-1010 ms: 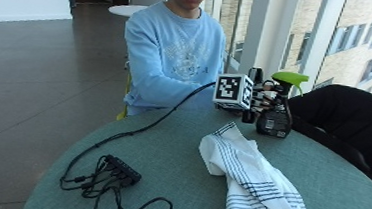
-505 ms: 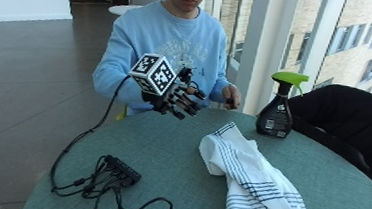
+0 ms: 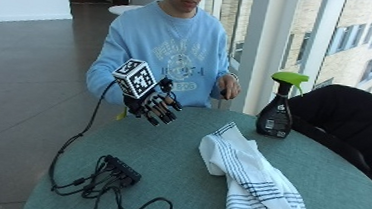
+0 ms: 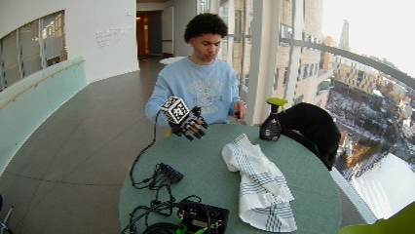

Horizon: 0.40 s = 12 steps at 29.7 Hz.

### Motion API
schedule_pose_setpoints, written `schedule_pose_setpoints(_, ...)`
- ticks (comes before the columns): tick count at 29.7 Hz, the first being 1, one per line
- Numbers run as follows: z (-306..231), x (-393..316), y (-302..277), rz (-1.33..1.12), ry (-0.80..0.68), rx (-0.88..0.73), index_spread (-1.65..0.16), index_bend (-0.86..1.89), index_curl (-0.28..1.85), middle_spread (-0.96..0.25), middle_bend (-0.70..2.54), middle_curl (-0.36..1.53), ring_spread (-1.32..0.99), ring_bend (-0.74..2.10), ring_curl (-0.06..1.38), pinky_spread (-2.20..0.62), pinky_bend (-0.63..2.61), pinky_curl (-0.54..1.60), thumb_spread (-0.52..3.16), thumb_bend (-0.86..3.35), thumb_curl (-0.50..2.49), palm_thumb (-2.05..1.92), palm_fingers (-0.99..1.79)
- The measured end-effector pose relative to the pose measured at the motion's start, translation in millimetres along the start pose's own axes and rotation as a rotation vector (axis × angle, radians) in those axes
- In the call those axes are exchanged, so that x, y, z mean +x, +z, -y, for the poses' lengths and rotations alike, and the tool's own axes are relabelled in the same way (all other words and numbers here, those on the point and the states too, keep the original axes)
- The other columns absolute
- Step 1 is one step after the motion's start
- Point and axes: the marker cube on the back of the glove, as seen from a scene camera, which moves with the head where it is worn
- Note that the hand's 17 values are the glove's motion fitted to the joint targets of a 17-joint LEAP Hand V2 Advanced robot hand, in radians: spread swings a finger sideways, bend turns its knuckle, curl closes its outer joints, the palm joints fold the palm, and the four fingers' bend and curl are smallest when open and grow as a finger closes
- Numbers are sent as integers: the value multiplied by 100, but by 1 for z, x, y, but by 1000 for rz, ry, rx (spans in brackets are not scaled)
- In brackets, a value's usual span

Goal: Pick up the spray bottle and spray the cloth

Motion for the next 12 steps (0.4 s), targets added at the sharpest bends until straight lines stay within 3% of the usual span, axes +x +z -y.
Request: schedule_pose_setpoints(12,-9,10,-2,-26,15,5,-36,14,28,-10,30,43,-4,23,33,21,20,35,118,-2,40,74,70)
